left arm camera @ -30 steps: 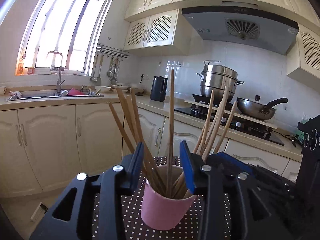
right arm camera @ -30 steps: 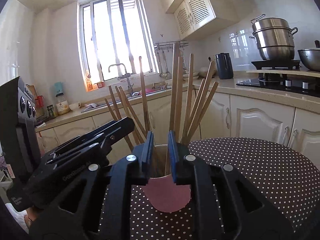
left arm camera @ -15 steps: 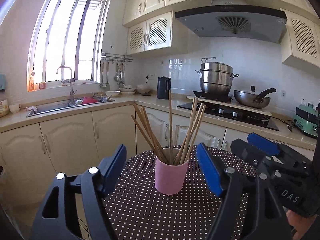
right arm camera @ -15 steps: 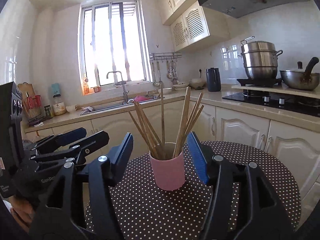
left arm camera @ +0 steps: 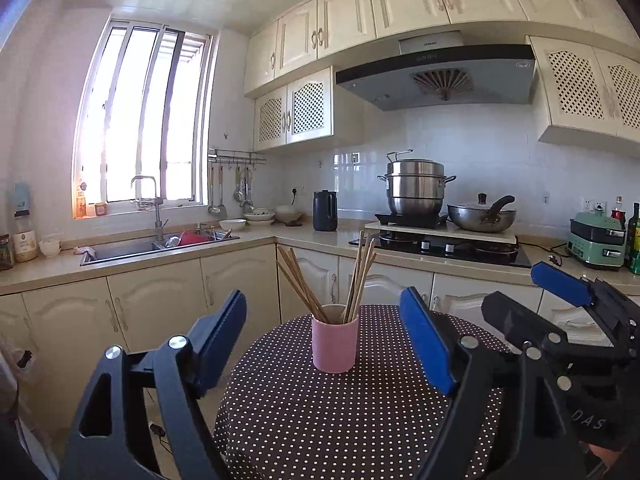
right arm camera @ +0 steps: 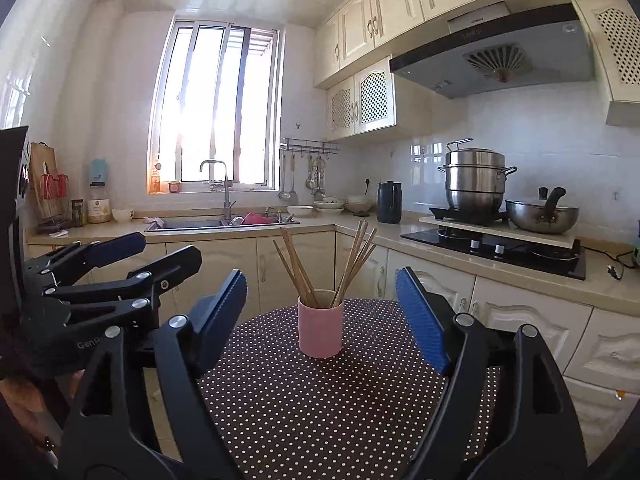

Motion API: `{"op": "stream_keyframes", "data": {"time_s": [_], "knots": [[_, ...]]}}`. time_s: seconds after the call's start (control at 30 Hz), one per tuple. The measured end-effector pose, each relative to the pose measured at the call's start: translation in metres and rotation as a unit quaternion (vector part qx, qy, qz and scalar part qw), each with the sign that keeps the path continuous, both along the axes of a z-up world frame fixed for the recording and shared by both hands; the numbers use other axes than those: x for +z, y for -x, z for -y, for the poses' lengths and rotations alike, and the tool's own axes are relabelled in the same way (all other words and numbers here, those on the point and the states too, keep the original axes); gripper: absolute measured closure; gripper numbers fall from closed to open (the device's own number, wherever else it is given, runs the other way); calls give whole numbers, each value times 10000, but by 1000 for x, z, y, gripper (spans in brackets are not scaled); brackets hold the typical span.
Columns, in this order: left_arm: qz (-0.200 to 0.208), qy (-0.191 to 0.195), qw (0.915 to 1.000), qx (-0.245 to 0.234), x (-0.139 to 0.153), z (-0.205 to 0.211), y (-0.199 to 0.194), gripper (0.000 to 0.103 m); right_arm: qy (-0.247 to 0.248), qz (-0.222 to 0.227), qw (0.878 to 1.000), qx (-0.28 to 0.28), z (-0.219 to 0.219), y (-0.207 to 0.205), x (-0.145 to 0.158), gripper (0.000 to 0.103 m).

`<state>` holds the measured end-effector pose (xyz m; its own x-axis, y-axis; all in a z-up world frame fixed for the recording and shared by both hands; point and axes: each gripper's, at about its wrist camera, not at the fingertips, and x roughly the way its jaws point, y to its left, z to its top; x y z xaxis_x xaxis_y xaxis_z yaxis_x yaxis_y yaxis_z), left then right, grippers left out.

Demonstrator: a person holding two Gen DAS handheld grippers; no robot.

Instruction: Organize utensils

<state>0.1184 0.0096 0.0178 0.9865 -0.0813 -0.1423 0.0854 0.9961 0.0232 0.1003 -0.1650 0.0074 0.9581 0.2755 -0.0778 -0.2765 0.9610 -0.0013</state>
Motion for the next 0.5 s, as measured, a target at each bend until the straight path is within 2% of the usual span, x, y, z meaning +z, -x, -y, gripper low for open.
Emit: {"op": "stream_keyframes", "data": {"time_s": [0.5], "knots": [[488,-118,9984,253,20,7,95,24,-42,336,9994,-67,4,81,16,20]]}}
